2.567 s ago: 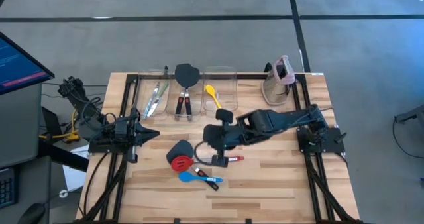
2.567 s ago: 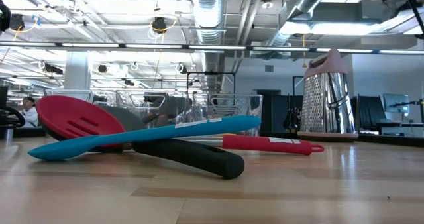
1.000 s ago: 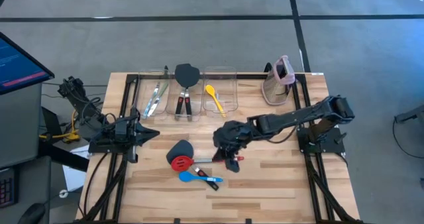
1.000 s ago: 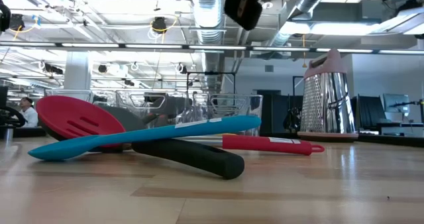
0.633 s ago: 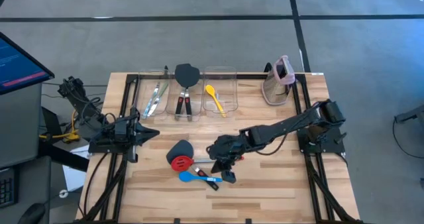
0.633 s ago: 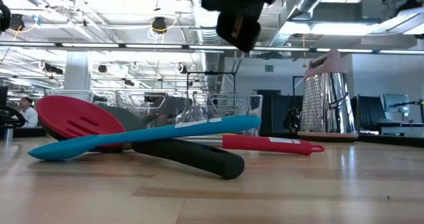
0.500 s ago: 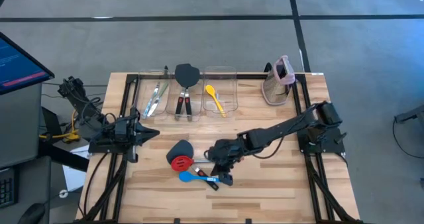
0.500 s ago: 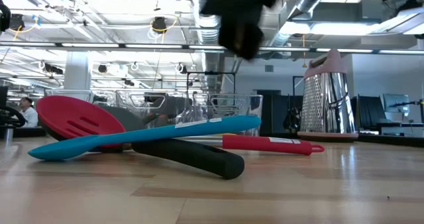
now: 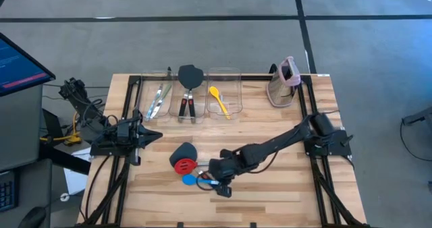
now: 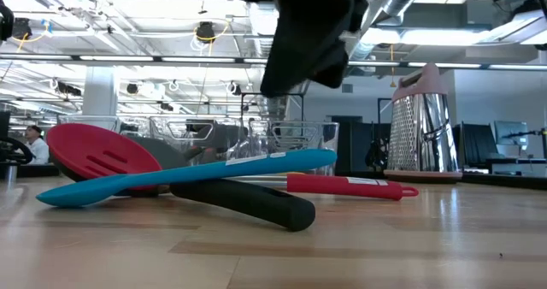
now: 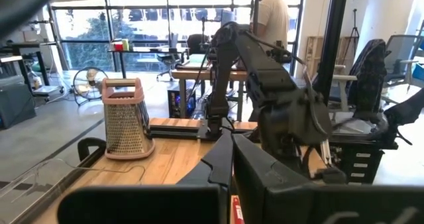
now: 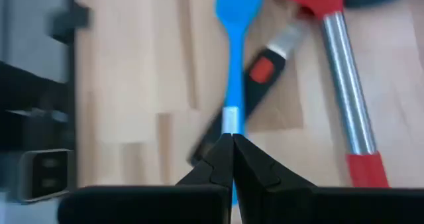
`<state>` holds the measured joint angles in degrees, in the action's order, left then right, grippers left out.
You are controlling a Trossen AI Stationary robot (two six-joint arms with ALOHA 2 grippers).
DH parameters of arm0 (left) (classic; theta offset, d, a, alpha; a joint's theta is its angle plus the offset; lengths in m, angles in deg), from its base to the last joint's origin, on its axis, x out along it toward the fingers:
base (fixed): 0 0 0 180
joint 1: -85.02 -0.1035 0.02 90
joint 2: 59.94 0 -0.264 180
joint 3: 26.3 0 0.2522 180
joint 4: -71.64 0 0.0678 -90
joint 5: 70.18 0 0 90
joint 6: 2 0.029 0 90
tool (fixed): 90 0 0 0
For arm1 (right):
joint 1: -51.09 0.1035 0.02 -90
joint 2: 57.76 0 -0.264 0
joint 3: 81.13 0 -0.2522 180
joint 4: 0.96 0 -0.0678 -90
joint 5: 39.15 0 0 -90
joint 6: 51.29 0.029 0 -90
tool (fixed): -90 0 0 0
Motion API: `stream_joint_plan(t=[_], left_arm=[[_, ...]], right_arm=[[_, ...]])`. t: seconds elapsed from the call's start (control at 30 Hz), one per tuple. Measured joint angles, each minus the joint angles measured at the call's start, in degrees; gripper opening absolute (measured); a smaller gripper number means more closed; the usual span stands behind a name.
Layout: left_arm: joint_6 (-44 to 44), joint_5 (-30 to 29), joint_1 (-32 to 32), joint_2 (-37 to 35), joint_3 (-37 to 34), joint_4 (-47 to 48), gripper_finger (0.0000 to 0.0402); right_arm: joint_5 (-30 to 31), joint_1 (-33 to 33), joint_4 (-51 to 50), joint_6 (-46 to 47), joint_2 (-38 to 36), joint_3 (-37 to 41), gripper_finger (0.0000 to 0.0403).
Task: Pick & Place Kitchen Items
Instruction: Put the blue spoon into the right transparent bin
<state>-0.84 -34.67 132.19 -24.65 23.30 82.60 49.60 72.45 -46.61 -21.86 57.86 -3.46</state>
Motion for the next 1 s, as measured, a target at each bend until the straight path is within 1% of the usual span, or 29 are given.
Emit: stream_joint_plan(t=[0.13,0.27,0.33,0.4,0.6,0.7,0.77,0.83,0.93,1.0], left_arm=[[0.03,0.03,0.0,0.0,0.0,0.08,0.0001],[0.05,0.04,0.0,0.0,0.0,0.12,0.0001],[0.05,0.05,0.0,0.0,0.0,0.21,0.0001],[0.05,0.08,0.0,0.02,0.0,0.23,0.0001],[0.07,0.25,0.0,0.0,0.0,0.26,0.0001],[0.05,0.23,0.0,0.01,0.0,0.26,0.0001],[0.07,0.21,0.0,0.0,0.0,0.24,0.0001],[0.05,0.23,0.0,0.0,0.0,0.25,0.0001],[-0.02,0.2,0.0,0.02,0.0,0.22,0.0001],[-0.04,0.18,0.0,0.0,0.0,0.24,0.0001]], right_arm=[[0.03,0.0,0.48,-1.03,1.54,-1.86,0.0],[0.01,-0.04,-0.14,-1.08,1.95,-1.8,0.0007],[-0.01,-0.07,-0.55,-1.65,1.87,-1.82,0.0025],[-0.13,-0.09,-0.97,-2.42,1.87,-1.82,0.0053],[-0.17,-0.06,-1.29,-2.84,1.87,-1.82,0.0163],[-0.19,-0.08,-1.27,-2.88,1.87,-1.82,0.0205],[-0.19,-0.4,-1.24,-2.88,1.87,-1.82,0.0222],[-0.15,-0.65,-1.32,-3.01,1.87,-1.81,0.0229],[-0.03,-1.32,-1.05,-3.03,3.88,-1.76,0.0228],[-0.12,-1.55,-3.6,-3.02,4.85,-1.33,0.0222]])
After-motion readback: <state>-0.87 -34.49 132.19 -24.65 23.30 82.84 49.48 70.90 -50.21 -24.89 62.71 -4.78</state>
